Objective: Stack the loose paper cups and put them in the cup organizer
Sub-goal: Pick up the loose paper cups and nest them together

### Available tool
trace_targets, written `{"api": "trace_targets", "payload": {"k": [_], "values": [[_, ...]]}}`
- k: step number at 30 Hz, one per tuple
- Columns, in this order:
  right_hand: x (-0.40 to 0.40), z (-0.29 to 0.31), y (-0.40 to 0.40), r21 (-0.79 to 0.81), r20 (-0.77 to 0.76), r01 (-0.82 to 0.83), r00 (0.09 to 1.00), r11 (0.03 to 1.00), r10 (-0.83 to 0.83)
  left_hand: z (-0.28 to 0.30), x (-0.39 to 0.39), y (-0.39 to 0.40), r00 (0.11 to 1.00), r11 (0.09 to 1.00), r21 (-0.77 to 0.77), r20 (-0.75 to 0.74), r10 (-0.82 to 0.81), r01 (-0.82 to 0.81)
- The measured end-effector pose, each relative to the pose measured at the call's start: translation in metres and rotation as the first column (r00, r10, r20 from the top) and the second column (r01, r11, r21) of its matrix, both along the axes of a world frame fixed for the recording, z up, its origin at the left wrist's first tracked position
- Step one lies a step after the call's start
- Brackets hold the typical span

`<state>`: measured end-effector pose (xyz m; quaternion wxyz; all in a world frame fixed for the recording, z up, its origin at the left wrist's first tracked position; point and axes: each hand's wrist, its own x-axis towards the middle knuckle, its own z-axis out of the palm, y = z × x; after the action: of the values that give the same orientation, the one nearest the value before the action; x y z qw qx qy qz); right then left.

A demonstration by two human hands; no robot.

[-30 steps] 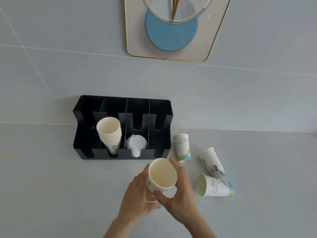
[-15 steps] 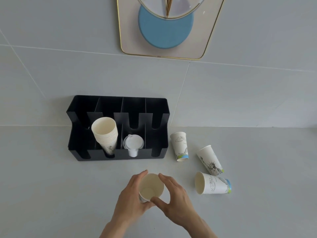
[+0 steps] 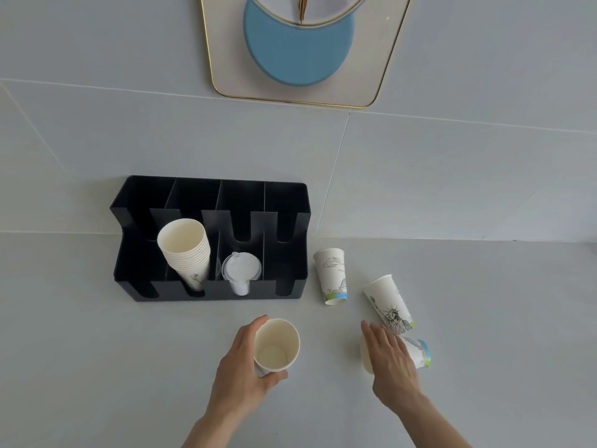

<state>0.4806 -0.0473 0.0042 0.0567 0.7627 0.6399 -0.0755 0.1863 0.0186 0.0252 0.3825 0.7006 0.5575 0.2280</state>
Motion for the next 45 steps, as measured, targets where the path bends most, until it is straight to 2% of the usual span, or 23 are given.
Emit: {"api": "trace_targets", "payload": {"k": [4, 6, 8, 10, 12, 14, 15, 18, 24, 28, 36, 39, 42, 45], "values": [[-0.01, 0.005, 0.003, 0.106, -0.011, -0.006, 1.0, 0.994, 0.007, 0.001, 0.0, 0.001, 1.0, 1.0, -0.002, -0.009, 0.006, -0.006], [-0.021, 0.021, 0.009, 0.147, -0.1, 0.034, 0.995, 0.989, -0.02, 0.0, 0.0, 0.001, 1.0, 1.0, -0.003, -0.01, 0.007, -0.007], [-0.038, 0.05, 0.02, 0.247, -0.275, 0.127, 0.96, 0.961, -0.057, 0.001, 0.0, 0.0, 1.0, 1.0, 0.002, -0.003, 0.01, -0.01], [-0.055, 0.086, 0.031, 0.352, -0.527, 0.278, 0.848, 0.894, -0.057, 0.001, 0.0, 0.0, 1.0, 1.0, 0.005, 0.005, 0.01, -0.01], [-0.07, 0.119, 0.037, 0.391, -0.724, 0.371, 0.689, 0.842, 0.033, 0.001, 0.0, -0.001, 1.0, 1.0, 0.017, 0.015, 0.008, -0.008], [-0.085, 0.14, 0.039, 0.389, -0.822, 0.369, 0.553, 0.844, 0.136, 0.001, -0.001, -0.001, 1.0, 1.0, 0.024, 0.025, 0.006, -0.006], [-0.092, 0.144, 0.039, 0.385, -0.834, 0.335, 0.526, 0.86, 0.168, 0.001, -0.001, -0.001, 1.0, 1.0, 0.023, 0.031, 0.005, -0.005], [-0.109, 0.128, 0.039, 0.387, -0.781, 0.191, 0.589, 0.902, 0.21, 0.002, 0.0, 0.0, 0.998, 1.0, 0.027, 0.056, 0.008, -0.01], [-0.123, 0.075, 0.031, 0.276, -0.644, -0.031, 0.736, 0.961, 0.209, 0.002, 0.002, -0.001, 0.998, 0.999, 0.026, 0.049, 0.03, -0.032], [-0.124, 0.058, 0.028, 0.226, -0.597, -0.068, 0.778, 0.972, 0.193, -0.001, 0.001, 0.0, 0.998, 0.999, 0.003, 0.051, 0.033, -0.033], [-0.114, 0.058, 0.04, 0.186, -0.659, -0.005, 0.741, 0.983, 0.128, -0.003, 0.001, 0.004, 0.999, 0.999, 0.031, 0.036, -0.011, 0.01], [-0.082, 0.056, 0.052, 0.197, -0.693, 0.217, 0.721, 0.956, -0.021, -0.002, 0.003, 0.005, 0.999, 1.0, 0.019, 0.041, -0.003, 0.002], [-0.035, 0.045, 0.065, 0.244, -0.585, 0.388, 0.79, 0.889, -0.184, -0.001, 0.005, 0.005, 0.999, 1.0, 0.009, 0.032, 0.015, -0.015], [0.014, 0.035, 0.075, 0.142, -0.418, 0.458, 0.831, 0.877, -0.366, 0.001, 0.008, 0.006, 0.999, 1.0, -0.006, 0.028, 0.026, -0.026]]}}
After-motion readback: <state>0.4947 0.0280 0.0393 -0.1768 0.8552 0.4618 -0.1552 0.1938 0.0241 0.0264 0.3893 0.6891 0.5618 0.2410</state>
